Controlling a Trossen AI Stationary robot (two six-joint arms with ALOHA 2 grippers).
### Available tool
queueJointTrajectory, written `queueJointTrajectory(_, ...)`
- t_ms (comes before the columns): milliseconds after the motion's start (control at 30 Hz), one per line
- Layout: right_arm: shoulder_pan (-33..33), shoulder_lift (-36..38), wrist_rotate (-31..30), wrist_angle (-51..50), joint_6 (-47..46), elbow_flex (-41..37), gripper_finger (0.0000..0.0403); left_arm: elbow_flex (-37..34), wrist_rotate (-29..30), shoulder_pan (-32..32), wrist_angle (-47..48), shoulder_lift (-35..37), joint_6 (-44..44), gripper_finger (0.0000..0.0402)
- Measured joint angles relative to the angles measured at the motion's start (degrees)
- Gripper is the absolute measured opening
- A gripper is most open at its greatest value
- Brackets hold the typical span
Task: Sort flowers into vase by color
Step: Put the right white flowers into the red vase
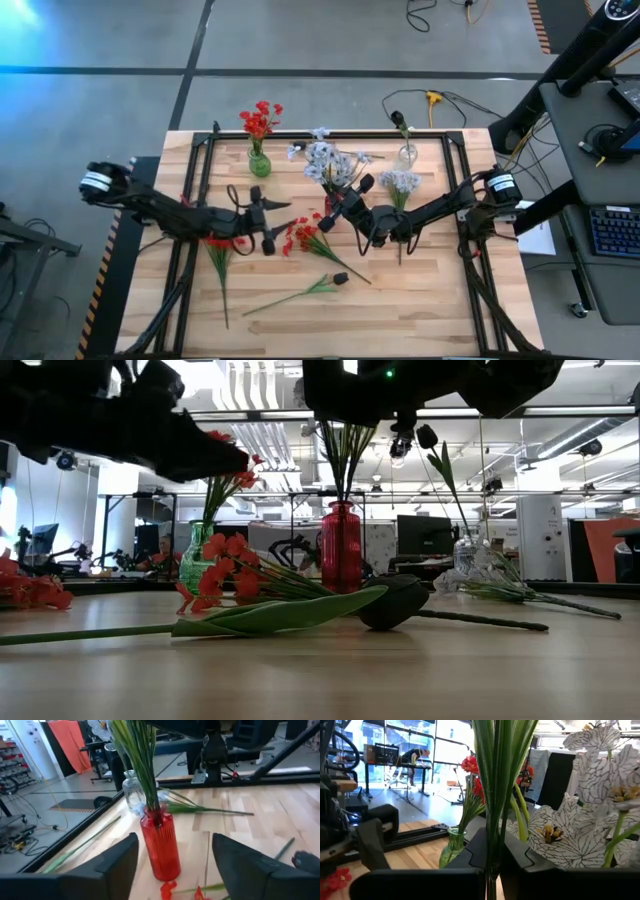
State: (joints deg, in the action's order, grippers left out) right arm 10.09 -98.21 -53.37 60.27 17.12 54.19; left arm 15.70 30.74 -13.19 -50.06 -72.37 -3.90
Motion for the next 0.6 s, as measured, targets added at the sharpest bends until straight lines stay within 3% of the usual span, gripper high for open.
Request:
queueJointTrajectory(233, 0.0, 0.0, 0.91, 0.0, -0.12, 0.02, 0.0018, 4.75, 0.03, 0.93, -5.71, -12.02, 1.4, 0.0279)
queueJointTrajectory(600, 0.0, 0.0, 0.88, 0.0, -0.21, 0.04, 0.0018, 12.4, 0.19, 4.12, -15.21, -29.52, 1.34, 0.0281)
